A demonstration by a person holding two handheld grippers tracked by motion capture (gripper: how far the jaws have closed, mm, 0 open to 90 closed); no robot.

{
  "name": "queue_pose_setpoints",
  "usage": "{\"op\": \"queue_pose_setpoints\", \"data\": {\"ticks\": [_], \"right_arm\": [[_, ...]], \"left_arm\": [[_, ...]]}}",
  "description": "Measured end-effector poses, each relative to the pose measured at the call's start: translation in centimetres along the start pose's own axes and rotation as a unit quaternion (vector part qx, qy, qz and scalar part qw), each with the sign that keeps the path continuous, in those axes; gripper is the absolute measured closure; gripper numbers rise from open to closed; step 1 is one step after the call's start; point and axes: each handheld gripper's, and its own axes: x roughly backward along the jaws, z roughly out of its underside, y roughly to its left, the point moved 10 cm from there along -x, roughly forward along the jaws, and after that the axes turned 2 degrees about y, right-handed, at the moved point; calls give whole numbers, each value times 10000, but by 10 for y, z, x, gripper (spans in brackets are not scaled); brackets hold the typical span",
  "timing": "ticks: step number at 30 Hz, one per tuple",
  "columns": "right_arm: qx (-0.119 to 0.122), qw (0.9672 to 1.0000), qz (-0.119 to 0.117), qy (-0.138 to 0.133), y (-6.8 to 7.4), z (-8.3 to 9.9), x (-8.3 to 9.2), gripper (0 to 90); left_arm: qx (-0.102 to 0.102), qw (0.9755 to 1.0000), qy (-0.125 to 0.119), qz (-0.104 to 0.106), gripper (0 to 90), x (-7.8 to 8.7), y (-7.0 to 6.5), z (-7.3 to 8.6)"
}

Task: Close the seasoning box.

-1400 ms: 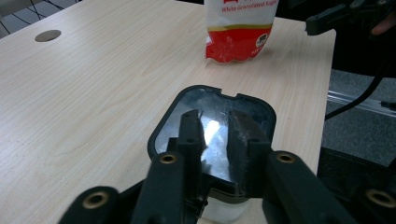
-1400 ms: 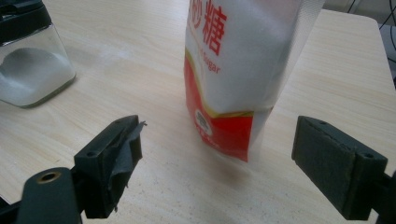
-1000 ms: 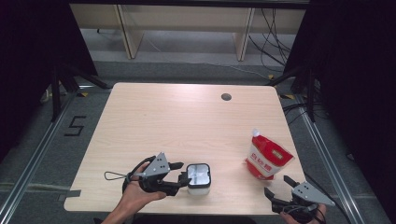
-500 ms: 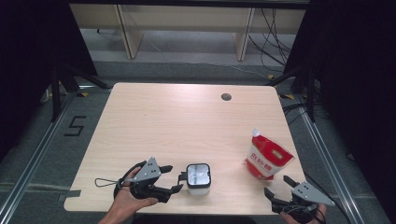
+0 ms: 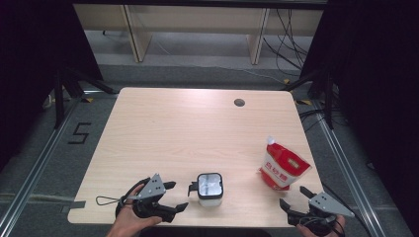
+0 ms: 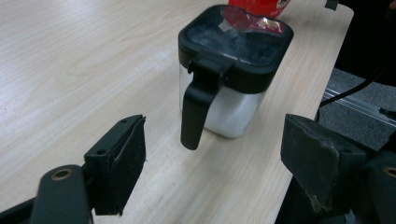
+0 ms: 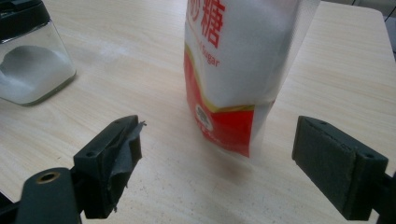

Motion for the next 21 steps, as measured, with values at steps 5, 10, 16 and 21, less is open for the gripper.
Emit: {"op": "queue_pose_setpoints", "data": {"ticks": [5, 10, 16, 21], "right_arm": [[295, 9995, 31, -91, -4, -2, -1, 165], [300, 9995, 31, -73, -4, -2, -2, 165], [300, 9995, 20, -62, -4, -2, -2, 165], [184, 9998, -64, -25, -1, -1, -2, 165]], "left_arm": [[-130, 9999, 70, -22, 210, -1, -1, 7], [-26, 9999, 110, -105, 188, -1, 0, 13], [-32, 9998, 143, -161, 182, -3, 1, 20], [-115, 9991, 340, -222, 177, -3, 4, 30]]}}
